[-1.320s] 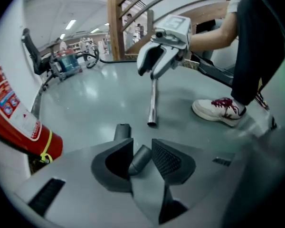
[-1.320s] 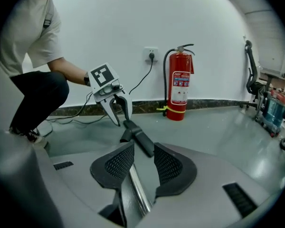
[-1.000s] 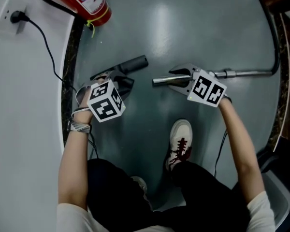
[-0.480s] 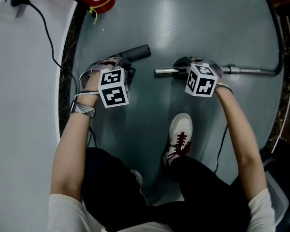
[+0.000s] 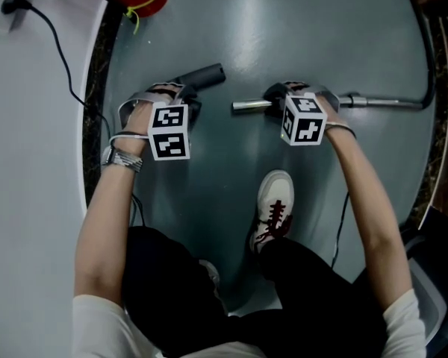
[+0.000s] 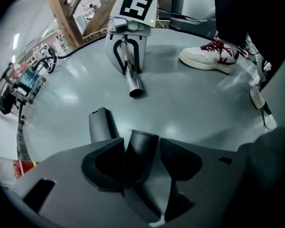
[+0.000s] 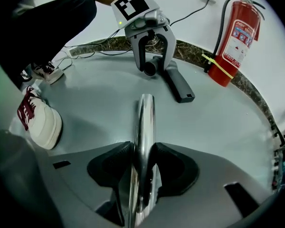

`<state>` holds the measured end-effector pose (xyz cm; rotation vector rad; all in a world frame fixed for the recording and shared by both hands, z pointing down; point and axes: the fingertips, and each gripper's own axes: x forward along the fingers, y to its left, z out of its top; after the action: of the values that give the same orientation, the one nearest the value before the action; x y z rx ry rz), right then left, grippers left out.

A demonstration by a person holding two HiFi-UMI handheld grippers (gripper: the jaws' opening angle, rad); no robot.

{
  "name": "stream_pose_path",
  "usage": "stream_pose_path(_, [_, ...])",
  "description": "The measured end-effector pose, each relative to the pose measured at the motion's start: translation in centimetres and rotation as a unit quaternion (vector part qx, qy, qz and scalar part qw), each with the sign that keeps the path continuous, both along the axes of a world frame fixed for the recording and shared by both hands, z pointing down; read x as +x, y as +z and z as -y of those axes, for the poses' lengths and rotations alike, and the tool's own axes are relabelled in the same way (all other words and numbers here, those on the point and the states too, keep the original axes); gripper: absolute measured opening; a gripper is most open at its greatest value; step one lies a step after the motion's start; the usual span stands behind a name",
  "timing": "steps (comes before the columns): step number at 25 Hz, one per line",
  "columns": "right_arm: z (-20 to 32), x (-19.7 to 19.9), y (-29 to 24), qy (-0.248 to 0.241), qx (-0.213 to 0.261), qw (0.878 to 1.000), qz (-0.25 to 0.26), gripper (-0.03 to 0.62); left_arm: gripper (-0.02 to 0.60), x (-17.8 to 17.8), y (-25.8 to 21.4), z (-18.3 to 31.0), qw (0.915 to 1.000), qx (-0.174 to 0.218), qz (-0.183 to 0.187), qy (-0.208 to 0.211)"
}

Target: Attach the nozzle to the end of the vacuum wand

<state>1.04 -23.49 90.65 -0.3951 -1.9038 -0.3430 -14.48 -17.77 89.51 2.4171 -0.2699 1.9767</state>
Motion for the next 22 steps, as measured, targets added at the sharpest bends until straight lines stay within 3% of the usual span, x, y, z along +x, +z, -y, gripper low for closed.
stream_pose_path(5, [0.1, -0.1, -0.1, -0.001, -0.005, 1.000, 0.014, 0.178, 0.209, 0.3, 0.7, 0.2, 0.9998, 0.007, 0.014, 0.012])
stream_pose_path(9, [0.1, -0.1, -0.2, 0.004, -0.025, 0.999, 0.024, 0.164, 0.201, 0.5, 0.6, 0.6, 0.9998, 0.003, 0.007, -0.016])
stream_pose_path(16, [0.5, -0.1, -1.1, 0.006, -0.024, 0.999, 0.031, 0.163, 0.196, 1.7, -0.2, 1.3, 0.9960, 0.001, -0.041, -0.079])
stream_pose_path(22, [1.1, -1.0, -2.2, 0.020, -0.021, 0.999, 0.044, 0.161, 0.196, 2.4, 0.1, 2.0, 0.9929, 0.011, -0.049, -0.108])
